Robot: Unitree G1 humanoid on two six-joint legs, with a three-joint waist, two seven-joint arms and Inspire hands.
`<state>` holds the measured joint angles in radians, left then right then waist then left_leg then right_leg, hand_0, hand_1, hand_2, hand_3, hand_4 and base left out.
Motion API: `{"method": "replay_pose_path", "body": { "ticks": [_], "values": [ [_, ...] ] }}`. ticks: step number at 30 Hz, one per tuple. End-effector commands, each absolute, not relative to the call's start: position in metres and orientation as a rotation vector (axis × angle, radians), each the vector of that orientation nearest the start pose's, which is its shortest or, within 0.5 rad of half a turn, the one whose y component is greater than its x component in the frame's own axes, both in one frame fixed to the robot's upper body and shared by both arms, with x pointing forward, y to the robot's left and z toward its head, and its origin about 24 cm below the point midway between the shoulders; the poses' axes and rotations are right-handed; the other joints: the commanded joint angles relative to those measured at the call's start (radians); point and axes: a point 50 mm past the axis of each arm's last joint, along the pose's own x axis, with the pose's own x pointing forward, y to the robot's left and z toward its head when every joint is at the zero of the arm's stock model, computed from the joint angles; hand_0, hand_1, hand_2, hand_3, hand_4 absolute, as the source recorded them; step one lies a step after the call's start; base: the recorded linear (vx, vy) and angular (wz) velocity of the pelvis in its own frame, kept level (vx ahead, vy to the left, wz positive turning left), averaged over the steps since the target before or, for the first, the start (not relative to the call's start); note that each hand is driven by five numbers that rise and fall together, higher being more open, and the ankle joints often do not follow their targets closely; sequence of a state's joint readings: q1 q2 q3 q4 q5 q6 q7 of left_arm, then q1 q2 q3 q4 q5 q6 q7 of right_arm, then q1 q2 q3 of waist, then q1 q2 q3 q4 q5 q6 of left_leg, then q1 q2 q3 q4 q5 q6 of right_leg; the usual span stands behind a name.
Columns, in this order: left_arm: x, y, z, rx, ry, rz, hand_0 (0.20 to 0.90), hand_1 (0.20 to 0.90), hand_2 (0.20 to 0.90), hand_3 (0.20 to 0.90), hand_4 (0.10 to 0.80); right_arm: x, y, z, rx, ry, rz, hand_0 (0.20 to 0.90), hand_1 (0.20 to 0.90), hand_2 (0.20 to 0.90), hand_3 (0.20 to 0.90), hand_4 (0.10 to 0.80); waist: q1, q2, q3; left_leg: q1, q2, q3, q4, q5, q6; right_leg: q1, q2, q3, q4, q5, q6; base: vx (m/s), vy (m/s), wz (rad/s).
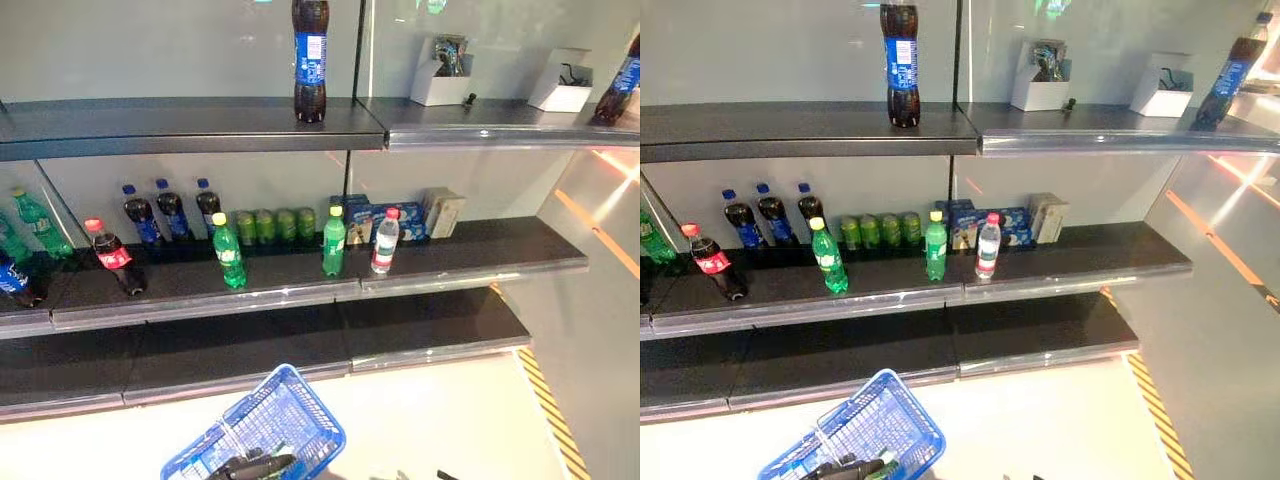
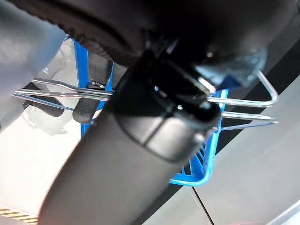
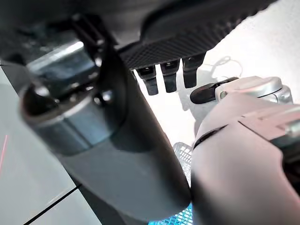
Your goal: Pick up the drink and place into the basket.
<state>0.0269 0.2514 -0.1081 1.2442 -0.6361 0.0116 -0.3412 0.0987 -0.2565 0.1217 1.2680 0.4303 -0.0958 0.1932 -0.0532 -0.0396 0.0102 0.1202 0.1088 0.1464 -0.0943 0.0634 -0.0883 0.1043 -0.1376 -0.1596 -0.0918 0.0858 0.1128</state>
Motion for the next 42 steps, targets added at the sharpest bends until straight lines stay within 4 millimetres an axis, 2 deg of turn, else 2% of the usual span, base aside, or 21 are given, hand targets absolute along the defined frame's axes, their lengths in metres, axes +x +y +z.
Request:
{"method": "replay_pose_path", "body": {
  "ticks": [1,21,32,36,37,38,39,40,42],
  "values": [
    [0.118,0.235,-0.148,-0.392,0.988,0.032,0.3,0.3,0.3,0.2,0.1,0.09,-0.246,-0.156,0.155,1.1,-0.164,0.9,0.9,0.9,0.9,0.8,0.03,0.041,0.064,0.042,-0.116,-0.005,0.007,-0.112,0.071,0.033,0.058,0.011,0.056,-0.078,0.006,0.0,0.0,0.0],
    [0.116,0.237,-0.148,-0.413,0.989,0.058,0.3,0.3,0.3,0.2,0.1,0.086,-0.245,-0.157,0.162,1.108,-0.162,0.9,0.9,0.9,0.9,0.8,0.024,0.042,0.064,0.041,-0.106,0.004,0.007,-0.109,0.065,0.035,0.07,0.014,0.043,-0.075,0.002,-0.01,-0.021,0.0],
    [0.122,0.239,-0.145,-0.428,0.953,0.096,0.3,0.3,0.3,0.2,0.1,0.09,-0.245,-0.156,0.142,1.118,-0.119,0.9,0.9,0.9,0.9,0.8,0.023,0.057,0.082,0.029,-0.079,0.001,0.007,-0.085,0.04,0.026,0.095,0.012,0.042,-0.089,-0.02,-0.052,-0.122,0.0],
    [0.132,0.228,-0.143,-0.439,0.929,0.013,0.3,0.3,0.3,0.2,0.1,0.095,-0.255,-0.153,0.106,1.112,-0.159,0.9,0.9,0.9,0.9,0.8,0.03,0.082,0.112,-0.017,-0.043,0.029,0.007,-0.02,0.0,0.024,0.089,-0.009,0.054,-0.099,-0.029,-0.097,-0.022,0.07],
    [0.136,0.225,-0.142,-0.441,0.922,-0.007,0.3,0.3,0.3,0.2,0.1,0.097,-0.258,-0.152,0.102,1.105,-0.175,0.9,0.9,0.9,0.9,0.8,0.027,0.085,0.119,-0.031,-0.019,0.054,0.007,-0.001,-0.013,0.024,0.085,-0.023,0.058,-0.105,-0.031,-0.149,0.123,0.24],
    [0.143,0.22,-0.14,-0.439,0.911,-0.037,0.3,0.3,0.3,0.2,0.1,0.099,-0.264,-0.149,0.101,1.096,-0.21,0.9,0.9,0.9,0.9,0.8,0.019,0.087,0.128,-0.056,0.034,0.111,0.007,0.037,-0.034,0.021,0.073,-0.053,0.066,-0.111,-0.036,-0.179,0.177,0.39],
    [0.148,0.215,-0.139,-0.438,0.906,-0.052,0.3,0.3,0.3,0.2,0.1,0.099,-0.27,-0.148,0.1,1.098,-0.235,0.9,0.9,0.9,0.9,0.8,0.011,0.082,0.131,-0.061,0.067,0.148,0.007,0.055,-0.039,0.017,0.058,-0.073,0.076,-0.111,-0.039,-0.172,0.231,0.68],
    [0.151,0.213,-0.138,-0.434,0.902,-0.065,0.3,0.3,0.3,0.2,0.1,0.096,-0.273,-0.148,0.094,1.107,-0.247,0.9,0.9,0.9,0.9,0.8,0.005,0.077,0.129,-0.048,0.082,0.17,0.007,0.055,-0.034,0.011,0.043,-0.088,0.089,-0.114,-0.04,-0.102,0.197,0.68],
    [0.154,0.213,-0.137,-0.437,0.895,-0.073,0.3,0.3,0.3,0.2,0.1,0.09,-0.275,-0.149,0.08,1.118,-0.251,0.9,0.9,0.9,0.9,0.8,-0.004,0.068,0.127,-0.025,0.088,0.183,0.013,0.047,-0.03,0.01,0.024,-0.099,0.098,-0.113,-0.036,-0.036,0.225,0.69]
  ]
}}
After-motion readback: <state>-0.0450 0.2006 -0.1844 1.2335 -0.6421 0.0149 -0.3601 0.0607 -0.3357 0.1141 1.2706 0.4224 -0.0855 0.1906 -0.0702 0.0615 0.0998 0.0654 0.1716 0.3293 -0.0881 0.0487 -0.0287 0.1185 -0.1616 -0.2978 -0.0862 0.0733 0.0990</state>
